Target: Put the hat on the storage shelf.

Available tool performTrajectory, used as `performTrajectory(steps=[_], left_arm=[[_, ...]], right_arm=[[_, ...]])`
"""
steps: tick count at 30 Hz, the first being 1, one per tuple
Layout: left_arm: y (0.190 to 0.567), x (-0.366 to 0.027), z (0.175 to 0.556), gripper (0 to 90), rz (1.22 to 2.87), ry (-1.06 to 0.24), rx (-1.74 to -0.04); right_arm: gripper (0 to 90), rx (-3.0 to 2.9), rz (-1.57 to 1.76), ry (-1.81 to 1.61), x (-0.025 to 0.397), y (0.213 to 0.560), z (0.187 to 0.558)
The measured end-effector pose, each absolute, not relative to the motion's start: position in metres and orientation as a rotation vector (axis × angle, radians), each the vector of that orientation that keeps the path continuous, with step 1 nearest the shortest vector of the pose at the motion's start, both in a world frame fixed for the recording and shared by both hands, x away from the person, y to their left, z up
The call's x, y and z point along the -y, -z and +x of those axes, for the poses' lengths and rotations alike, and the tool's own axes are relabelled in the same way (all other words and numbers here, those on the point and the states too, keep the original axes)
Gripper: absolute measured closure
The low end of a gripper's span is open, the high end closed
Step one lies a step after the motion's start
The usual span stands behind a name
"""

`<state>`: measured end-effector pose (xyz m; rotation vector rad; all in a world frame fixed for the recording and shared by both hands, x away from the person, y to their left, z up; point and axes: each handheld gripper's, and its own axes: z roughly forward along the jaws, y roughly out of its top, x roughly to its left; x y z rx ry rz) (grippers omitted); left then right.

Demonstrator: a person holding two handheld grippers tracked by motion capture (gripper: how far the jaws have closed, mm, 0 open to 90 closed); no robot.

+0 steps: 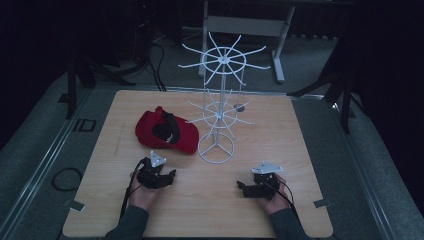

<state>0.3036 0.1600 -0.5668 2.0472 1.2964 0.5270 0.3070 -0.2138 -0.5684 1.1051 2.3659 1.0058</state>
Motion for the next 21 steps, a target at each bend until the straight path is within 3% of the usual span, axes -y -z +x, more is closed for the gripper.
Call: performTrajectory(steps=[14, 21], left_arm=[[0.5634, -0.1611, 0.3075, 39.1, 2.092, -0.496, -1.286], [0.5584, -0.1568, 0.3100, 46.8, 2.123, -0.459, -1.303]], right_arm=[[16.4, -2.366, 1.105, -1.006, 0.2138, 0.5685, 0.3070], [16.3, -2.366, 1.105, -1.006, 0.2138, 0.5684, 0.3070]])
